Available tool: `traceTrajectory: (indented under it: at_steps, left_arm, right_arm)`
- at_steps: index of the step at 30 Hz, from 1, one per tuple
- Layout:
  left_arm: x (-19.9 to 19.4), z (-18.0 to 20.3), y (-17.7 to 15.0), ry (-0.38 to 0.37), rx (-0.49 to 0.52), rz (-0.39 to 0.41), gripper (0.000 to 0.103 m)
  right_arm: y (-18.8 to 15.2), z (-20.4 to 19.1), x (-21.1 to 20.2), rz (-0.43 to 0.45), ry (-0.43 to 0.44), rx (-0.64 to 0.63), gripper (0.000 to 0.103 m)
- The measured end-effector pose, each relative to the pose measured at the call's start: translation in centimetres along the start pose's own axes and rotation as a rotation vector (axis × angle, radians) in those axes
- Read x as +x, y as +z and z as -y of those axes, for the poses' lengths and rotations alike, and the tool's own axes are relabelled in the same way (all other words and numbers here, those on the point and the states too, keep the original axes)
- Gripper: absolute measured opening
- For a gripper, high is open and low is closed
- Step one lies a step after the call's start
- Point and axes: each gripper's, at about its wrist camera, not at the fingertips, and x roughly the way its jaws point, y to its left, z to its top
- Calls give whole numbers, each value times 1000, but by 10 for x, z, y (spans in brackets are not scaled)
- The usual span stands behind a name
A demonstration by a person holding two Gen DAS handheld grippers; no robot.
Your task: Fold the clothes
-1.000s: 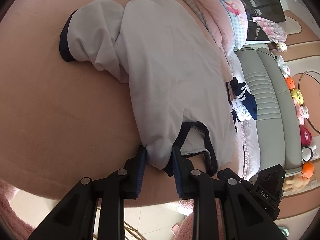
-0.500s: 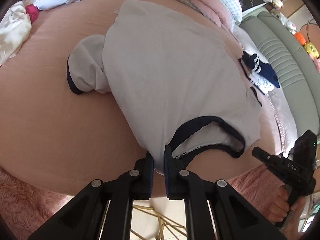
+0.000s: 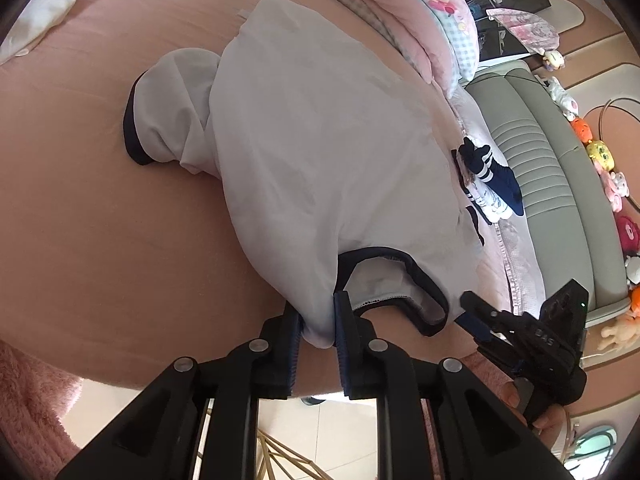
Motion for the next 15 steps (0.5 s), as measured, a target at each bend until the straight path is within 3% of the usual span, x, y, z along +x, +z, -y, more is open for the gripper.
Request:
traceTrajectory:
  at_steps: [1, 3, 7, 10, 15]
  left_arm:
    - [7, 2, 0, 27, 1, -14, 14]
    - [11, 4, 0, 57, 9, -30, 14]
    - [4, -1, 0, 63, 18, -40, 14]
    - [0, -9, 4, 26, -25, -45, 14]
    - [-13, 3, 7, -18, 16, 10, 14]
  right_arm:
    - [1, 2, 9, -27, -61, -10, 41]
    - [-2, 7, 9, -35, -105, -28, 28]
    - [-10, 18, -4, -56, -128, -34, 27]
    - [-15, 26, -17, -91, -119, -18, 28]
    - [3, 18, -48, 78, -23, -22, 30]
